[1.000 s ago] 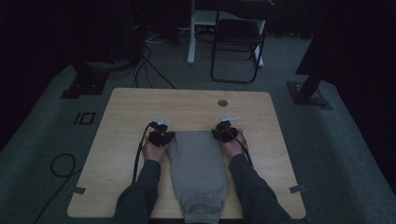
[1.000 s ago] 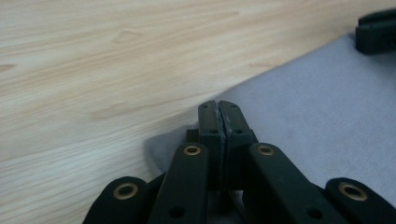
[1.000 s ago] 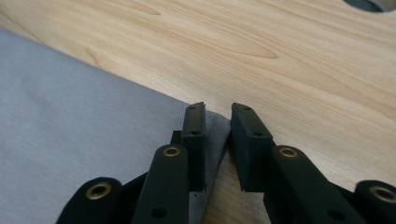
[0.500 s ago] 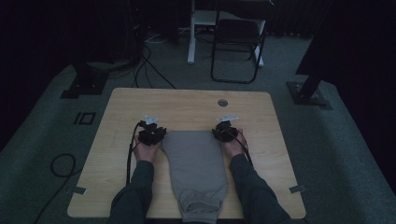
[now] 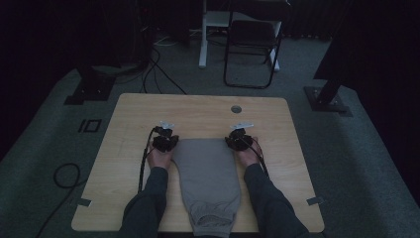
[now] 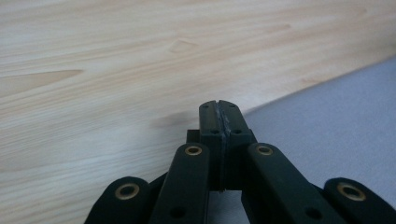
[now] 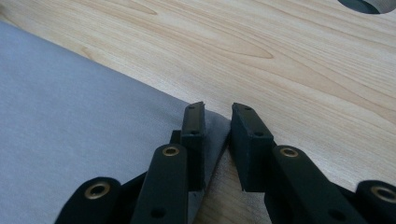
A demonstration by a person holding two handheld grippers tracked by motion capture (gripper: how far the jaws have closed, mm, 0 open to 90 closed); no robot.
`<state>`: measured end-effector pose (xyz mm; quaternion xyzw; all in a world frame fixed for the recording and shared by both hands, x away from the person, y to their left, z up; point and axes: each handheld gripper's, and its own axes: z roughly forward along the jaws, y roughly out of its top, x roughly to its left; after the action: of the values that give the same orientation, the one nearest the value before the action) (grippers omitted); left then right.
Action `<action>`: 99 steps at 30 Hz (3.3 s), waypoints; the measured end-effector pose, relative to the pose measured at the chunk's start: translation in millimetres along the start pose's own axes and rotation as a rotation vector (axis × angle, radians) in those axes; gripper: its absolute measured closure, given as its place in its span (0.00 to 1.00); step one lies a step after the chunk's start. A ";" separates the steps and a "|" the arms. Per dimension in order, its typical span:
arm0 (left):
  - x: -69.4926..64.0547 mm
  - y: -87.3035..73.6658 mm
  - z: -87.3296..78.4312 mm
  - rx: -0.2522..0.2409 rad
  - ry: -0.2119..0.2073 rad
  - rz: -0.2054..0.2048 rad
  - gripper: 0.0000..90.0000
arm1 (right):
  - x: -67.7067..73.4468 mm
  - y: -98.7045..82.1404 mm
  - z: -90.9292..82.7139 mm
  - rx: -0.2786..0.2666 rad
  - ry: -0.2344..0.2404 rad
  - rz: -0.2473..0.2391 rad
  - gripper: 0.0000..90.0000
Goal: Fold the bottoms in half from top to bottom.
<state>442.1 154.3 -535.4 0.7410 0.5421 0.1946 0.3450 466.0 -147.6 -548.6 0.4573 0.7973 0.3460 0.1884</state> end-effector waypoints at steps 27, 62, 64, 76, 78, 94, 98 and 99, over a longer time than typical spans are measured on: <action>1.1 -1.6 13.7 0.054 -0.081 0.039 0.53 | -7.1 8.5 8.2 0.021 0.093 0.033 0.49; 1.1 -7.0 0.8 0.119 -0.142 0.112 0.62 | 12.5 13.2 9.2 0.056 0.143 -0.052 0.87; 1.2 -7.3 1.7 0.115 -0.175 0.091 0.72 | 11.6 13.2 8.7 0.062 0.153 -0.045 0.89; -14.7 6.5 2.3 0.033 -0.103 0.102 0.92 | 3.3 16.1 4.0 0.040 0.128 -0.052 0.95; -17.3 12.1 -0.8 0.013 -0.102 0.105 0.92 | -0.5 19.3 -1.1 0.011 0.124 -0.043 0.95; -28.7 32.2 -42.1 -0.127 -0.110 0.206 0.92 | -0.2 45.3 -46.6 -0.148 0.150 -0.094 0.94; -32.3 25.7 -58.6 -0.153 -0.131 0.230 0.92 | 7.8 34.9 -61.9 -0.171 0.177 -0.127 0.94; -33.4 23.4 -62.4 -0.159 -0.134 0.233 0.92 | 9.4 31.9 -66.0 -0.176 0.183 -0.141 0.94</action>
<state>405.2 137.6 -472.9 0.7806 0.4110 0.2261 0.4131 439.6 -153.6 -479.8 0.3484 0.8080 0.4406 0.1778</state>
